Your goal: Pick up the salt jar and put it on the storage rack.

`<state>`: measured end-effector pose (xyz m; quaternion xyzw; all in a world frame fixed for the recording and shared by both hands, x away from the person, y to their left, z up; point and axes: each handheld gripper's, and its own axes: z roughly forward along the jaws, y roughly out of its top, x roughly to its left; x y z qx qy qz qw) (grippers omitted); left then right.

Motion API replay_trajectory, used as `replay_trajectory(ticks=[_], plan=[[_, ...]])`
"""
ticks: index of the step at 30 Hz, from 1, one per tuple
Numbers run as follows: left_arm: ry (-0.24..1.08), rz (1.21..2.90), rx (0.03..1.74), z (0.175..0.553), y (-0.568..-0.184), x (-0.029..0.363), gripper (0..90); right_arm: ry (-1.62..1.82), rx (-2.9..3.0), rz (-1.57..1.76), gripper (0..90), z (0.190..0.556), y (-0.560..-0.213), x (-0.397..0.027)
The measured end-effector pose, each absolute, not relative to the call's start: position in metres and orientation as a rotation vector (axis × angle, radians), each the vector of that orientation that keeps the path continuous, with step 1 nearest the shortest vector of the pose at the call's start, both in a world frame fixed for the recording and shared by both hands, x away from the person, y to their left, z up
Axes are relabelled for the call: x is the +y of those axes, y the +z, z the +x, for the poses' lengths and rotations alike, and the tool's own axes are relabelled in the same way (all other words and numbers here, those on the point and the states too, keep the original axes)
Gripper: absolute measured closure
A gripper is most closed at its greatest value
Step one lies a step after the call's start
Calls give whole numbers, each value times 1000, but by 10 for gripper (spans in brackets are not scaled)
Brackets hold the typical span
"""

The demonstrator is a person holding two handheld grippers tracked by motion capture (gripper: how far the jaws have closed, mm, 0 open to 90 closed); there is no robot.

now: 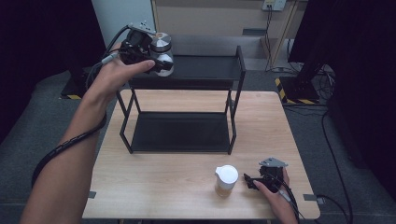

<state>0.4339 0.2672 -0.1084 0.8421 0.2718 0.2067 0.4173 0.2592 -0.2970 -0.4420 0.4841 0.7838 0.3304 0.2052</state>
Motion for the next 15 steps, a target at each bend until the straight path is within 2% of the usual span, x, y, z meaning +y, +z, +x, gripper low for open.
replay_trajectory(ticks=[15], plan=[[502, 2123, 719, 457, -114, 268, 296, 921, 2185, 1349, 15, 259, -442, -297]])
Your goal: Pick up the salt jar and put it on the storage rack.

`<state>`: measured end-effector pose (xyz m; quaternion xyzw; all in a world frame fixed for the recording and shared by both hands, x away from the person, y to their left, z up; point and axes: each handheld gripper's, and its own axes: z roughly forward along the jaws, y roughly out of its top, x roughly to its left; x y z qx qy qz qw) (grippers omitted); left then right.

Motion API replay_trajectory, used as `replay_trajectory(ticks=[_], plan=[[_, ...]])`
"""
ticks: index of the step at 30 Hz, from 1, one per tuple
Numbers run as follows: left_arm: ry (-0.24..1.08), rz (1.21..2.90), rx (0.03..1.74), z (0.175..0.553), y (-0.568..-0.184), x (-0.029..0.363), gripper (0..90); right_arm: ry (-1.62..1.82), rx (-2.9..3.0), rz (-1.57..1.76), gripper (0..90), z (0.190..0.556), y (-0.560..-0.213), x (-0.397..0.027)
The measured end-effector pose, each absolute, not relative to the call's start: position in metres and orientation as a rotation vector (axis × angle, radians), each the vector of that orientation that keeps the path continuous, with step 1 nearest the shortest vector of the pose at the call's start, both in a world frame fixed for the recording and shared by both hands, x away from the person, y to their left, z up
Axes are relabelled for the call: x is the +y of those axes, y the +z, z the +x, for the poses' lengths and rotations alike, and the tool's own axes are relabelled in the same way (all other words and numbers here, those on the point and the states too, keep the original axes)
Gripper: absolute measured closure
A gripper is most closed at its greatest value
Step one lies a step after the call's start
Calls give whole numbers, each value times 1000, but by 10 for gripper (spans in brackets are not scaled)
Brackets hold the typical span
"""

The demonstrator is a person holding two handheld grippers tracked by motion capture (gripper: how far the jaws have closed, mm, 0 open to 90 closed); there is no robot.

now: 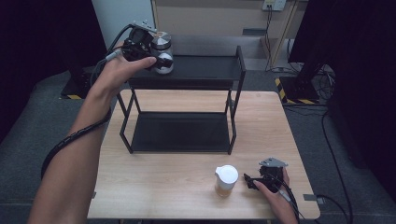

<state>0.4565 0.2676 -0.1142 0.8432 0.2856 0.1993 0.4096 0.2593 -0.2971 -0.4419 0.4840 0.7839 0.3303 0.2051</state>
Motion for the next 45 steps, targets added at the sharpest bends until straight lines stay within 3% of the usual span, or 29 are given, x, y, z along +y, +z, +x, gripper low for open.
replay_trajectory(ticks=[40, 45], plan=[[402, 2080, 803, 473, -126, 276, 294, 921, 2186, 1349, 15, 259, -442, -297], [442, 2064, 845, 465, -126, 275, 143, 921, 2186, 1348, 15, 259, -442, -297]])
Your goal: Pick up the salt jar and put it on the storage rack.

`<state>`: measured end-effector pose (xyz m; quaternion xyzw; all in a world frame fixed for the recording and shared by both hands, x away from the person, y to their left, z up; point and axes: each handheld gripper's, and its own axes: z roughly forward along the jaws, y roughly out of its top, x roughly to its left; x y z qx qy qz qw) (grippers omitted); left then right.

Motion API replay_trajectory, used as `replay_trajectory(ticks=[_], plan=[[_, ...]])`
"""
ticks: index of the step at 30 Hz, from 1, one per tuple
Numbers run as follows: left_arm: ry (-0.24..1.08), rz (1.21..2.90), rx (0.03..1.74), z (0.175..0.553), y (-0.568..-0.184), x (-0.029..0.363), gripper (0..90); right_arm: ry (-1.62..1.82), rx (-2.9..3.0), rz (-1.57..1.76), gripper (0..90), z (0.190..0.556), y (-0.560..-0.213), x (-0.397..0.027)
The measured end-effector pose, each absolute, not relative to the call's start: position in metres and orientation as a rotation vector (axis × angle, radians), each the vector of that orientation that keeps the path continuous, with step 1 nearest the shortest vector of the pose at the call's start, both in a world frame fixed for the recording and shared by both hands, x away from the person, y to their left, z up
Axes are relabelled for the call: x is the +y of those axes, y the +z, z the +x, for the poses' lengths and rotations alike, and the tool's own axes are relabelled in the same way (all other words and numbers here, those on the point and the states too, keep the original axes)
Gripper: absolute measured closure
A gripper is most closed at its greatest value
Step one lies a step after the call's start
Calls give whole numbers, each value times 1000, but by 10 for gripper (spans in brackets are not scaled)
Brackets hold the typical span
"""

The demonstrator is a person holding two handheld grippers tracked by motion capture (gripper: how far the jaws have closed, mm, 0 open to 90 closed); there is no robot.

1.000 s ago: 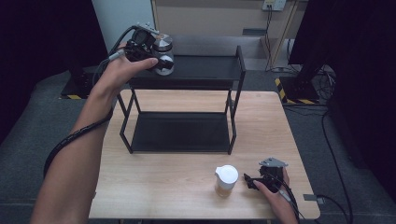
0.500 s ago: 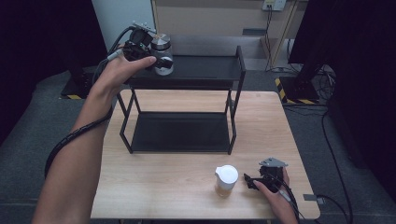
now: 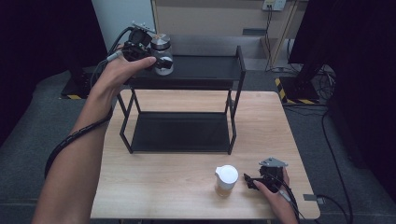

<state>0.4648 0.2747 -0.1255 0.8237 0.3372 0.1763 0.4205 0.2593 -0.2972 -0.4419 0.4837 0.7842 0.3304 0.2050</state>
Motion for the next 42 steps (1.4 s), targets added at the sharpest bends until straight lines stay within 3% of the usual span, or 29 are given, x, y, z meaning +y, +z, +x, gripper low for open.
replay_trajectory(ticks=[5, 27, 42], plan=[[464, 2058, 846, 456, -123, 276, 41, 920, 2187, 1347, 15, 259, -442, -297], [577, 2043, 807, 394, -110, 279, 23, 920, 2185, 1350, 15, 259, -442, -297], [512, 1980, 783, 349, -163, 288, 23, 920, 2184, 1349, 15, 259, -442, -297]])
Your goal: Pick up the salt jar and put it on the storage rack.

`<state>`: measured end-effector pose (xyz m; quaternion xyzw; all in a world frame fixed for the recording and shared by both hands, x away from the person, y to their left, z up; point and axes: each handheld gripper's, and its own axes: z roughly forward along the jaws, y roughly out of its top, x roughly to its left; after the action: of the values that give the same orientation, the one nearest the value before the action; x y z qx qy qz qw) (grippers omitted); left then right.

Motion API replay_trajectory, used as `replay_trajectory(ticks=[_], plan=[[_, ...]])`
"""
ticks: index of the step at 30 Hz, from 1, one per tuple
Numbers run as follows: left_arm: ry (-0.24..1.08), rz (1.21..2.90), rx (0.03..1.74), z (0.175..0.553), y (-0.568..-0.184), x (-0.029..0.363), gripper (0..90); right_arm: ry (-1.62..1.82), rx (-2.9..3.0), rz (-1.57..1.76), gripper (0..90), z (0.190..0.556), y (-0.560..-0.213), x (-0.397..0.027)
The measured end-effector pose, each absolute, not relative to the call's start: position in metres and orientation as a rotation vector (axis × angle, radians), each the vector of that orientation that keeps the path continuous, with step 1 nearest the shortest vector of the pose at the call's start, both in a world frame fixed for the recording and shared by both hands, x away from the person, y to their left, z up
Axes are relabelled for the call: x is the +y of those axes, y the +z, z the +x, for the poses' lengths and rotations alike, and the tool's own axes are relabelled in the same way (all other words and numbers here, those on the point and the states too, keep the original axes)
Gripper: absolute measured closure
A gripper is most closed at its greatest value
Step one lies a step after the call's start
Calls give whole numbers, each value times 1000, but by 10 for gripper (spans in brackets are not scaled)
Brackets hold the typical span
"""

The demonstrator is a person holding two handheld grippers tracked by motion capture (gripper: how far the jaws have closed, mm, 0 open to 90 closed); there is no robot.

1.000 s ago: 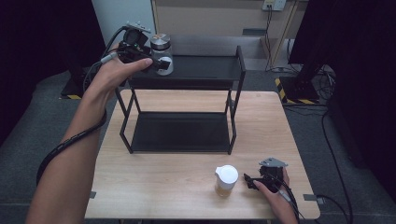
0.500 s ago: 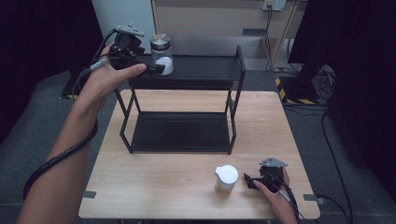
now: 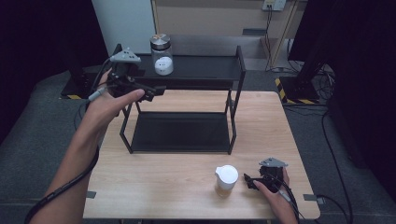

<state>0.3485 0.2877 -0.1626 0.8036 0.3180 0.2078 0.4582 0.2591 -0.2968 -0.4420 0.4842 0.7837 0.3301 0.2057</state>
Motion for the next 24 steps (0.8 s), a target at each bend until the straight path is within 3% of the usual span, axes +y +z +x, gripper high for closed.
replay_trajectory(ticks=[24], plan=[[338, 2075, 692, 302, -311, 288, 28, 919, 2184, 1352, 15, 259, -442, -297]])
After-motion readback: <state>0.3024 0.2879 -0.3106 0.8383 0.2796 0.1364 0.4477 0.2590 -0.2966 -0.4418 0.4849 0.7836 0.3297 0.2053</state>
